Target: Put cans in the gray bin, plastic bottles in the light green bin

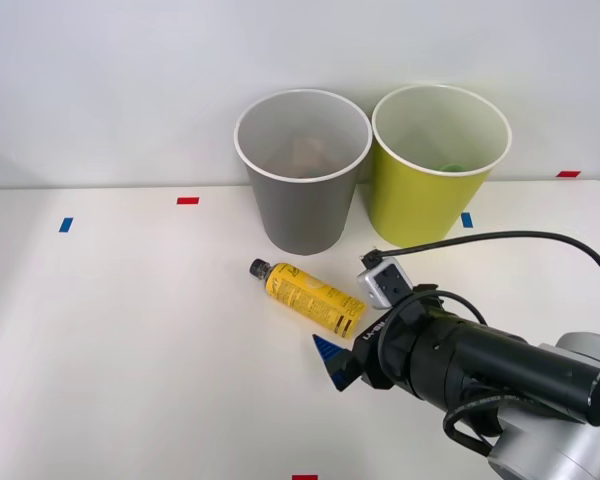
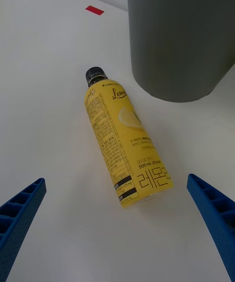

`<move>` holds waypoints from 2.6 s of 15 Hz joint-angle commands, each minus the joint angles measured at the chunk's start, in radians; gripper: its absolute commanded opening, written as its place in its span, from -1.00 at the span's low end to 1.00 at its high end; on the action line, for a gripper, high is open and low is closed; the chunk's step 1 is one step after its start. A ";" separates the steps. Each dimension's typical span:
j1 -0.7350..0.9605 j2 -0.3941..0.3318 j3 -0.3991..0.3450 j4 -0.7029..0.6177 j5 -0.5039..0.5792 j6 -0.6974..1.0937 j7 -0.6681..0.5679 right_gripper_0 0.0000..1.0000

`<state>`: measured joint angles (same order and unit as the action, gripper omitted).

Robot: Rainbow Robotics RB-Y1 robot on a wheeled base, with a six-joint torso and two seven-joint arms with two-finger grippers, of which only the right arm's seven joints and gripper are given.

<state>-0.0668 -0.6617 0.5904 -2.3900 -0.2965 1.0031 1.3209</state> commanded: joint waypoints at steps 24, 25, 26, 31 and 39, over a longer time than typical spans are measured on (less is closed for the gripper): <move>-0.488 0.367 0.034 0.693 -0.132 0.109 0.271 1.00; -0.493 0.379 0.036 0.707 -0.118 0.109 0.270 1.00; -0.495 0.398 0.034 0.723 -0.098 0.109 0.264 1.00; -0.510 0.436 0.034 0.781 -0.044 0.118 0.259 1.00; -0.510 0.441 0.034 0.782 -0.027 0.147 0.247 1.00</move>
<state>-0.5768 -0.2209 0.6244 -1.6088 -0.3243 1.1504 1.5701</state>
